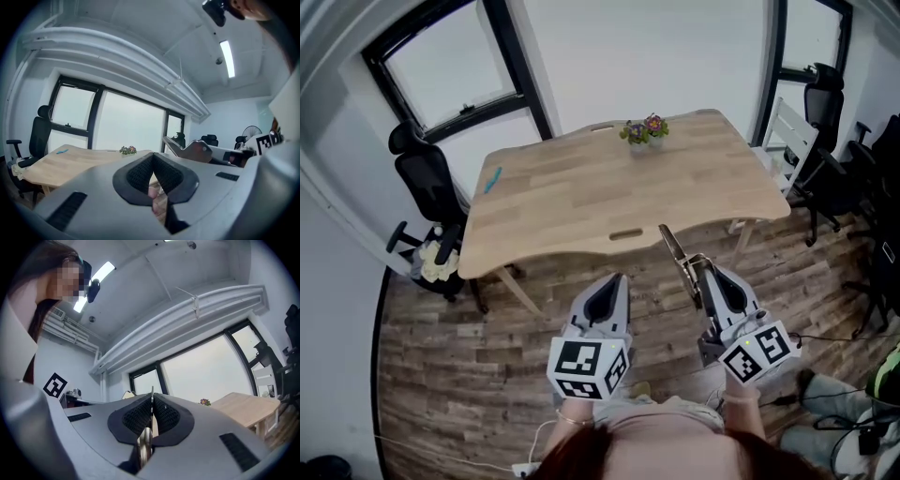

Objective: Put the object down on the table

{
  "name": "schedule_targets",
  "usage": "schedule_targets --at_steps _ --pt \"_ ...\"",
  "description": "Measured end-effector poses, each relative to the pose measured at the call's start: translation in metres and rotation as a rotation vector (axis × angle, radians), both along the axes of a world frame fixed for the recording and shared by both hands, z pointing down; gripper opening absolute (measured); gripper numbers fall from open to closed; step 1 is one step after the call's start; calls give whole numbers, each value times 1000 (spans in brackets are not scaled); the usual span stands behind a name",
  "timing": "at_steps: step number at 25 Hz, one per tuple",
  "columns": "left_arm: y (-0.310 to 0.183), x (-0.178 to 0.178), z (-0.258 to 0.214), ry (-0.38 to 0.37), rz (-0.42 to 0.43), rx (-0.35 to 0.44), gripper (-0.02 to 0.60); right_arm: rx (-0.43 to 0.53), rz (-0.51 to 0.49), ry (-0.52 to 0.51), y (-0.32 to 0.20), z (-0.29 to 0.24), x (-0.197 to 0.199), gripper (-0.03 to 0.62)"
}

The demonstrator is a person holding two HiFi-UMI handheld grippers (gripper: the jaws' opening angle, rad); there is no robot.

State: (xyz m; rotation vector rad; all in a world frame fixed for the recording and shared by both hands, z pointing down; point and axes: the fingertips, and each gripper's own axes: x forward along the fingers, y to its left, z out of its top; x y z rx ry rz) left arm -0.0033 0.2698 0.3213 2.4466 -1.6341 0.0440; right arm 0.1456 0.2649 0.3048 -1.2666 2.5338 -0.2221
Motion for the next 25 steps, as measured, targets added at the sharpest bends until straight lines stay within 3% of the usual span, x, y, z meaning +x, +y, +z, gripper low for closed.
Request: schedule_targets --at_steps 8,25 --pt "-23 -21 1 12 36 8 2 11 31 -1 -18 -3 -22 5" --pt "-94 -17 18 5 59 -28 2 -22 51 -10 -92 11 -21 3"
